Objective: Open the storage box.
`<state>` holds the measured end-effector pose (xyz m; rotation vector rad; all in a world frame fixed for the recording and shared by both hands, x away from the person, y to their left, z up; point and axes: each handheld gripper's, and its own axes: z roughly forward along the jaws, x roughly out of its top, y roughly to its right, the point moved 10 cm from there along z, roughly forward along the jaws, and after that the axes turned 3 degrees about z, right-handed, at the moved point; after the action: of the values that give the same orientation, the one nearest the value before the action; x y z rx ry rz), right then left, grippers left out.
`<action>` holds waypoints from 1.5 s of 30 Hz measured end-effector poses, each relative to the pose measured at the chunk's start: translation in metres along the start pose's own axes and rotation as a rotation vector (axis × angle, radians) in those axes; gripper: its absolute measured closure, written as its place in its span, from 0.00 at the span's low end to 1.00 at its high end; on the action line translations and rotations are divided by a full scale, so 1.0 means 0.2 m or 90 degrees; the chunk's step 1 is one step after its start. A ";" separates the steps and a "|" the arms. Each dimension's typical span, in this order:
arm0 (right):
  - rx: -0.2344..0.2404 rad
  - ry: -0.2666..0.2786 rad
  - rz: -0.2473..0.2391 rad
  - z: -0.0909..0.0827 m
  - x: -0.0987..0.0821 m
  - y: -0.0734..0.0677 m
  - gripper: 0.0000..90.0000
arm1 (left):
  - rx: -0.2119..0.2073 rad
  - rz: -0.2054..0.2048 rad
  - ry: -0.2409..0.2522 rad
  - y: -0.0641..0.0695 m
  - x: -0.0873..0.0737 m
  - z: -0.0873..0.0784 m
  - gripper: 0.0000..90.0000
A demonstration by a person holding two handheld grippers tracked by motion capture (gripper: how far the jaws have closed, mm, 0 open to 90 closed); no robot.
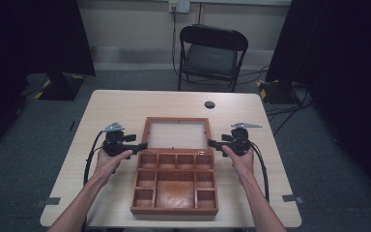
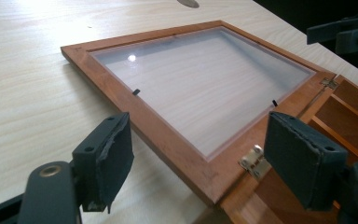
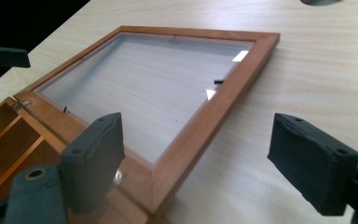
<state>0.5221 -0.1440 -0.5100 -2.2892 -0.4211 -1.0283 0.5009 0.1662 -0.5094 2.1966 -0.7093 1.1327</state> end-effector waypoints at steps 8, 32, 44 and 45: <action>-0.016 -0.008 0.009 -0.13 -0.08 0.04 0.20 | 0.005 0.017 -0.010 0.03 -0.05 -0.07 0.26; -0.098 -0.043 0.002 -0.50 -0.39 0.12 0.17 | 0.068 0.032 -0.080 0.00 -0.28 -0.34 0.21; -0.153 -0.092 -0.018 -0.52 -0.55 0.14 0.17 | 0.114 0.052 -0.160 -0.01 -0.48 -0.37 0.21; -0.163 -0.096 -0.023 -0.52 -0.56 0.14 0.17 | 0.122 0.049 -0.167 -0.02 -0.51 -0.37 0.21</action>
<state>0.4044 -0.2367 -0.5505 -2.6076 -0.4136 -0.9778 0.4115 0.2395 -0.5601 2.5312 -0.8304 0.9942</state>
